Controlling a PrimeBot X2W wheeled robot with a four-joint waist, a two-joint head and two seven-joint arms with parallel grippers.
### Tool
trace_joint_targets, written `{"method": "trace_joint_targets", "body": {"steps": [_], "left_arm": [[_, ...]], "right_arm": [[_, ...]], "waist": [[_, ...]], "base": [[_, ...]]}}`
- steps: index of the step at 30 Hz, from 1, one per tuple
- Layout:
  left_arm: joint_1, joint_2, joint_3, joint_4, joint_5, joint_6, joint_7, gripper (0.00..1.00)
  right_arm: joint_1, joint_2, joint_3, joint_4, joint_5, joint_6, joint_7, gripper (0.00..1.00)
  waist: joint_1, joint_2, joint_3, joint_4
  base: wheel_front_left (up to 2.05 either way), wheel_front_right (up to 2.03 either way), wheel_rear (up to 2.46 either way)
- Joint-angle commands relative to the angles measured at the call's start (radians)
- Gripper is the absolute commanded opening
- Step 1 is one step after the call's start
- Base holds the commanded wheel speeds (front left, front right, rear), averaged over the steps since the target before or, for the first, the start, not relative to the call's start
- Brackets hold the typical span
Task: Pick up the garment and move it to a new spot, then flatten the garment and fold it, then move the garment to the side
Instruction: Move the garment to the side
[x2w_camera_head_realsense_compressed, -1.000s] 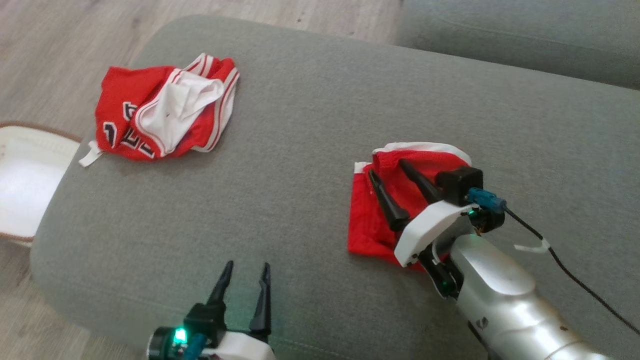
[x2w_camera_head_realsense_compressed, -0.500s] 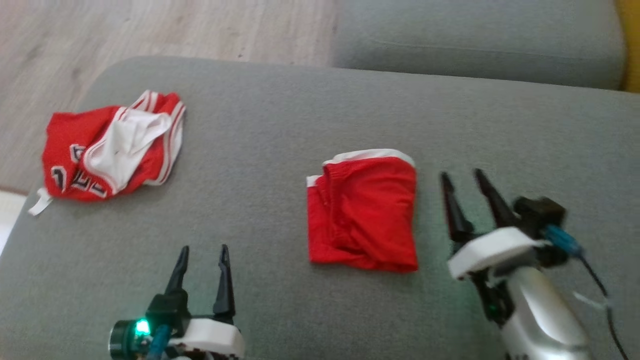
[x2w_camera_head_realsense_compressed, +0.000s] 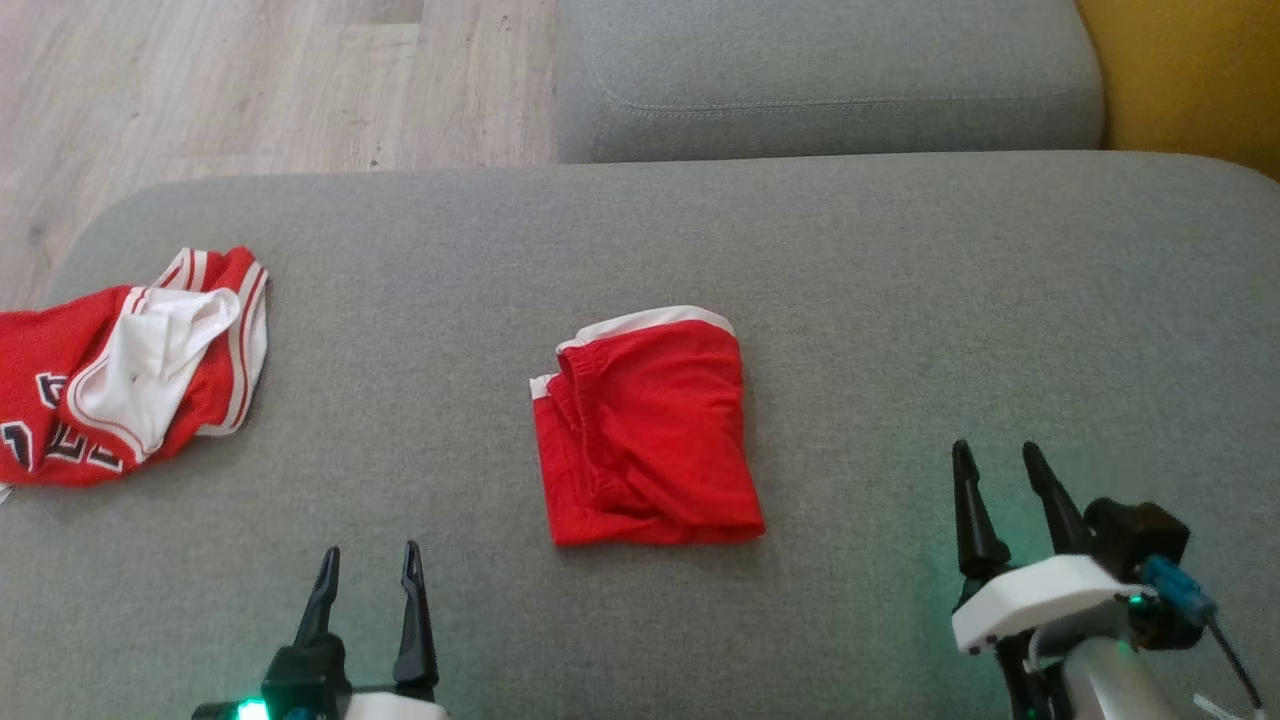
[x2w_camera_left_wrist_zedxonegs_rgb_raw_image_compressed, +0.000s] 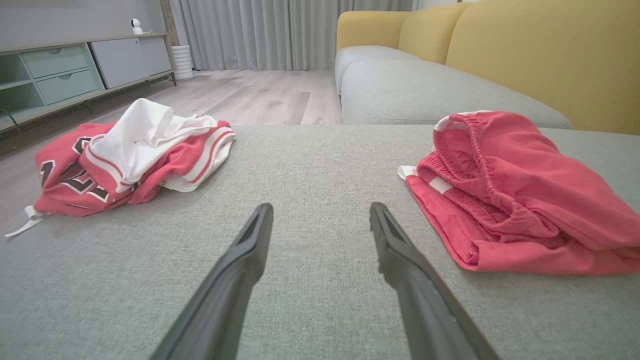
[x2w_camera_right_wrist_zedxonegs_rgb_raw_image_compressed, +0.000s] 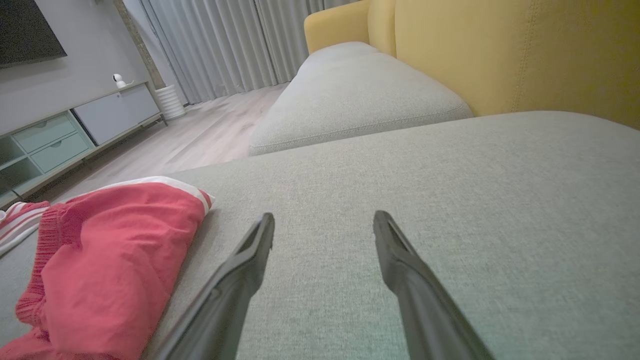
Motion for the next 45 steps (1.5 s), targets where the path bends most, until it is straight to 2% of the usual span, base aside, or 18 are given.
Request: {"method": "trace_joint_targets", "body": {"steps": [1, 6, 14, 17, 23, 29, 30, 31, 32, 39, 42, 45], "left_arm": [[-0.029, 0.000, 0.041, -0.034, 0.006, 0.002, -0.010, 1.00], [-0.027, 0.000, 0.027, -0.036, -0.001, 0.001, -0.010, 1.00], [-0.065, 0.000, -0.041, -0.019, -0.039, -0.017, -0.010, 1.00], [-0.079, 0.000, -0.086, -0.009, -0.042, -0.024, -0.010, 1.00], [-0.093, 0.000, -0.146, 0.003, -0.052, -0.022, -0.010, 1.00], [-0.110, 0.000, -0.161, 0.005, -0.057, -0.021, -0.010, 1.00], [-0.113, 0.000, -0.163, 0.005, -0.059, -0.020, -0.010, 1.00], [-0.116, 0.000, -0.165, 0.005, -0.060, -0.020, -0.010, 1.00], [-0.117, 0.000, -0.166, 0.003, -0.061, -0.019, -0.010, 1.00], [-0.111, 0.000, -0.164, -0.006, -0.080, -0.008, -0.010, 1.00], [-0.114, 0.000, -0.168, -0.010, -0.079, -0.014, -0.010, 1.00], [-0.126, 0.000, -0.184, -0.016, -0.078, -0.026, -0.010, 1.00]], "right_arm": [[-0.018, 0.000, 0.028, -0.034, -0.001, 0.007, -0.014, 1.00], [-0.019, 0.000, 0.057, -0.029, 0.017, 0.007, -0.014, 1.00], [-0.156, 0.000, 0.225, 0.047, 0.085, 0.007, -0.014, 1.00], [-0.235, 0.000, 0.265, 0.124, 0.097, 0.007, -0.014, 1.00], [-0.348, 0.000, 0.280, 0.335, 0.094, 0.007, -0.008, 1.00], [-0.395, 0.000, 0.298, 0.483, 0.085, 0.007, -0.006, 1.00], [-0.401, 0.000, 0.301, 0.496, 0.082, 0.007, -0.007, 0.88], [-0.404, 0.000, 0.300, 0.503, 0.085, 0.007, -0.008, 0.33], [-0.406, 0.000, 0.299, 0.507, 0.086, 0.007, -0.010, 0.00], [-0.411, 0.000, 0.262, 0.458, 0.069, 0.007, -0.013, 0.00], [-0.393, 0.000, 0.261, 0.419, 0.066, 0.007, -0.014, 0.00], [-0.374, 0.000, 0.280, 0.389, 0.083, 0.007, -0.014, 0.00]], "waist": [[0.0001, -0.0001, -0.001, -0.003], [0.0001, -0.0001, 0.000, 0.001], [0.0001, -0.0001, 0.055, 0.091], [0.0001, -0.0001, 0.083, 0.142], [0.0001, -0.0001, 0.125, 0.230], [0.0001, -0.0001, 0.154, 0.272], [0.0001, -0.0001, 0.157, 0.274], [0.0001, -0.0001, 0.159, 0.275], [0.0001, -0.0001, 0.160, 0.274], [0.0001, -0.0001, 0.148, 0.222], [0.0001, -0.0001, 0.125, 0.159], [0.0001, -0.0001, 0.099, 0.064]], "base": [[0.00, 0.00, 0.00], [0.00, 0.00, 0.00], [0.00, 0.00, 0.00], [0.00, 0.00, 0.00], [0.00, 0.00, 0.00], [0.00, 0.00, 0.00], [0.00, 0.00, 0.00], [0.00, 0.00, 0.00], [0.00, 0.00, 0.00], [0.00, 0.00, 0.00], [0.00, 0.00, 0.00], [0.00, 0.00, 0.00]]}}
